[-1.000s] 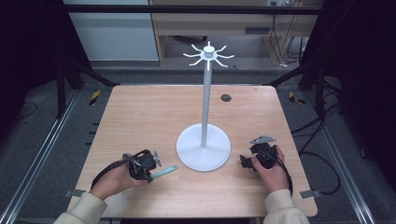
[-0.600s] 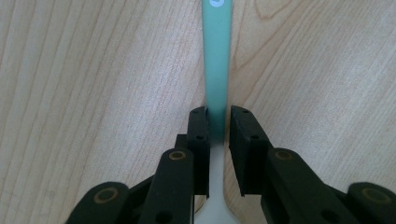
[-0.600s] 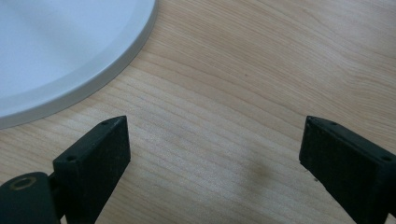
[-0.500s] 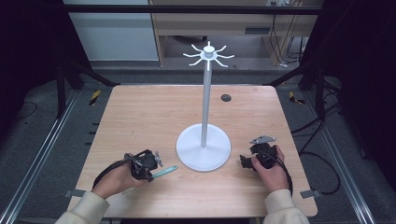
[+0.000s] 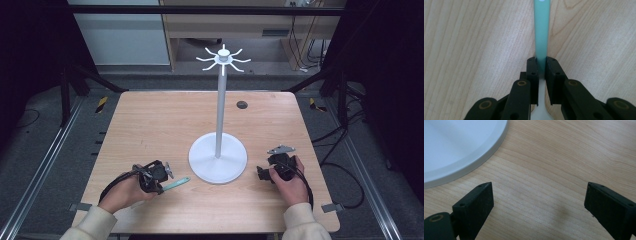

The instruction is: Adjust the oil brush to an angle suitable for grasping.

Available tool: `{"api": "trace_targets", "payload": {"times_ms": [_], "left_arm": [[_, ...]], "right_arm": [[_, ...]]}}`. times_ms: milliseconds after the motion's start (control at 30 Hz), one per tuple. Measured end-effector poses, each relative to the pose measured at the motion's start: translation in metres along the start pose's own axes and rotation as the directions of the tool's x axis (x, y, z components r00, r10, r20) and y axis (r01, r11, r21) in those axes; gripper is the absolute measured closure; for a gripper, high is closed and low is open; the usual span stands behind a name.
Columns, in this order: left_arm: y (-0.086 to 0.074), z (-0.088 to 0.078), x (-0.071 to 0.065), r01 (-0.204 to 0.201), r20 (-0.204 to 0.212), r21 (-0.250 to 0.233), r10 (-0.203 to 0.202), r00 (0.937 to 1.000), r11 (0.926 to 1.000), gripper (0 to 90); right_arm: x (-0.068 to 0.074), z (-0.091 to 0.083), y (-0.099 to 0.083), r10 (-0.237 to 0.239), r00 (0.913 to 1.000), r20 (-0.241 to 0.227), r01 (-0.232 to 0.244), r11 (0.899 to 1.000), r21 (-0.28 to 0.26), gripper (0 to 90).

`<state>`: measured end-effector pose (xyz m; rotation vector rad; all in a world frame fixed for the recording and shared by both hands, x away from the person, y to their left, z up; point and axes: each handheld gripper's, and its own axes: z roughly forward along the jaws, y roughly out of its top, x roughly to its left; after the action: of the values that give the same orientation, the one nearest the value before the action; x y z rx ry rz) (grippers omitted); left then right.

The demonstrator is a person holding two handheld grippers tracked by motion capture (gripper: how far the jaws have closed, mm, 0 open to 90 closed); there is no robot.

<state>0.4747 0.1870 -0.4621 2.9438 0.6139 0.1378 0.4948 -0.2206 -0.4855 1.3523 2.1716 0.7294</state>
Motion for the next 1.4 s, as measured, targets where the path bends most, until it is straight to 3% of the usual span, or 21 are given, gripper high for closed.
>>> {"api": "trace_targets", "payload": {"times_ms": [167,267,633,867,1067,1333,1400], "left_arm": [[-0.004,-0.006,0.0,0.01,-0.011,-0.038,-0.011,0.9999,0.9992,81.4],[-0.007,-0.016,0.0,0.025,-0.021,-0.085,-0.027,0.9994,0.996,81.5],[-0.017,-0.05,-0.002,0.053,-0.054,-0.242,-0.068,0.9962,0.9689,81.6],[-0.024,-0.067,0.001,0.083,-0.067,-0.322,-0.111,0.9916,0.943,81.6],[-0.024,-0.082,-0.001,0.096,-0.099,-0.397,-0.146,0.9843,0.9128,81.6],[-0.018,-0.106,-0.007,0.096,-0.128,-0.492,-0.182,0.975,0.865,81.6],[-0.016,-0.11,-0.007,0.09,-0.136,-0.502,-0.181,0.9741,0.8604,81.6]], "right_arm": [[0.0,0.0,0.0,0.002,1.0,0.0,-0.002,1.0,0.0,9.3],[0.0,0.0,0.0,0.0,1.0,0.0,0.0,1.0,0.003,9.3],[0.001,0.001,0.0,-0.006,1.0,-0.001,0.006,1.0,0.001,9.3],[0.001,0.001,0.0,-0.005,1.0,-0.001,0.005,1.0,0.001,9.3],[0.001,0.001,0.0,-0.006,1.0,-0.001,0.006,1.0,-0.001,9.3],[0.001,0.001,0.0,-0.007,1.0,0.0,0.007,1.0,0.0,9.3],[0.001,0.001,0.0,-0.007,1.0,0.0,0.007,1.0,0.002,9.3]]}}
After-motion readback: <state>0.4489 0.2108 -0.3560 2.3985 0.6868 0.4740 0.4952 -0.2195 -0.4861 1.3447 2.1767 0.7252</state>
